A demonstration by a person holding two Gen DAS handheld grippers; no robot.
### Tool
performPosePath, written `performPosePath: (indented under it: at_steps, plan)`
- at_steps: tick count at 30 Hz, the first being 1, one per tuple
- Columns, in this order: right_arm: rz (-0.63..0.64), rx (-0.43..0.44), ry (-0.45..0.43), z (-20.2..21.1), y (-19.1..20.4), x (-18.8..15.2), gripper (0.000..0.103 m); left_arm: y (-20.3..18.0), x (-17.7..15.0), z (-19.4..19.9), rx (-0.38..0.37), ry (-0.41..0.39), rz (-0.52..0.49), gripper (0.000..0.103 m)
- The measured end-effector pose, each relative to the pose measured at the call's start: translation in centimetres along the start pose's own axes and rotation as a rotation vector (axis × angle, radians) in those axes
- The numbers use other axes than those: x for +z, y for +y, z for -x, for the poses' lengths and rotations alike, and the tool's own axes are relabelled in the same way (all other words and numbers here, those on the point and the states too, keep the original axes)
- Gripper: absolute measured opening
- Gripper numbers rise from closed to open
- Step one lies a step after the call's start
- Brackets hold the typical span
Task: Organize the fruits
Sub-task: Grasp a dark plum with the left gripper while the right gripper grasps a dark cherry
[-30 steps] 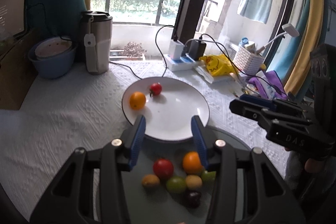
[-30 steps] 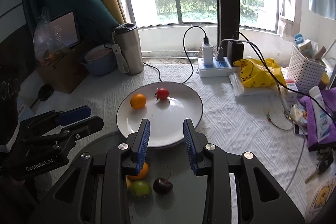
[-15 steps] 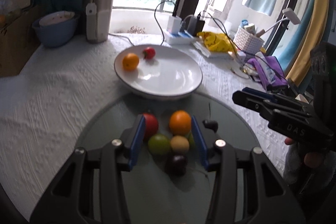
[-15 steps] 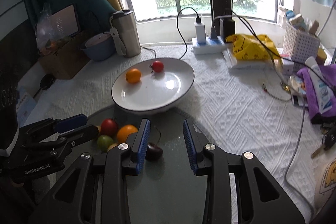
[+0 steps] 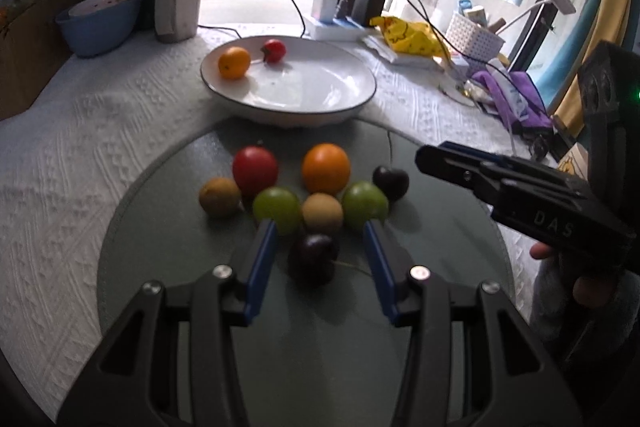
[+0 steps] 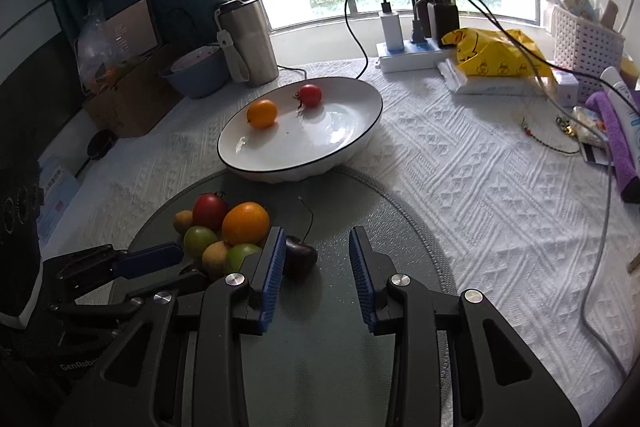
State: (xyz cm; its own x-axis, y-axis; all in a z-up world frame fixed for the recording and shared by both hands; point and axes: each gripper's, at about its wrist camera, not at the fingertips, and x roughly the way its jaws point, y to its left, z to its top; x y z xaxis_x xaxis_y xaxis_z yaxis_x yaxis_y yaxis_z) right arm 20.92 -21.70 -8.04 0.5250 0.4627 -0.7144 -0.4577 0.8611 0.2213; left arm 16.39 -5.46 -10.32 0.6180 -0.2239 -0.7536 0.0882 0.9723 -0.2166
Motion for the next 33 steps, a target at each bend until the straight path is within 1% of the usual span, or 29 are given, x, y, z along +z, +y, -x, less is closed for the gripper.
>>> performPosePath:
  at_steps: [7,12,16,18,19,24,33]
  plan:
    - [-0.004,0.025,0.019,-0.9,0.1,-0.4,0.035,-0.3,-0.7,-0.8,0.009,0.034,-0.013,0.047]
    - [-0.006,0.028,0.038,-1.8,0.2,-0.5,0.035,-0.1,-0.7,-0.9,0.018,0.036,-0.019,0.046]
    - [-0.007,0.034,0.051,-2.4,0.3,-0.5,0.035,0.1,-0.7,-1.0,0.02,0.033,-0.023,0.034]
    - [-0.007,0.043,0.057,-2.6,0.4,-0.5,0.035,0.2,-0.7,-1.0,0.014,0.033,-0.023,0.032]
    - [-0.005,0.041,0.059,-2.7,0.5,-0.5,0.035,0.3,-0.7,-0.9,0.012,0.032,-0.022,0.029]
    - [-0.005,0.043,0.067,-2.9,0.6,-0.4,0.035,0.3,-0.8,-0.6,-0.002,0.023,-0.028,0.028]
    - [-0.046,0.072,0.078,-3.0,0.2,-0.2,0.035,0.4,-0.7,0.3,-0.009,-0.005,-0.04,0.028]
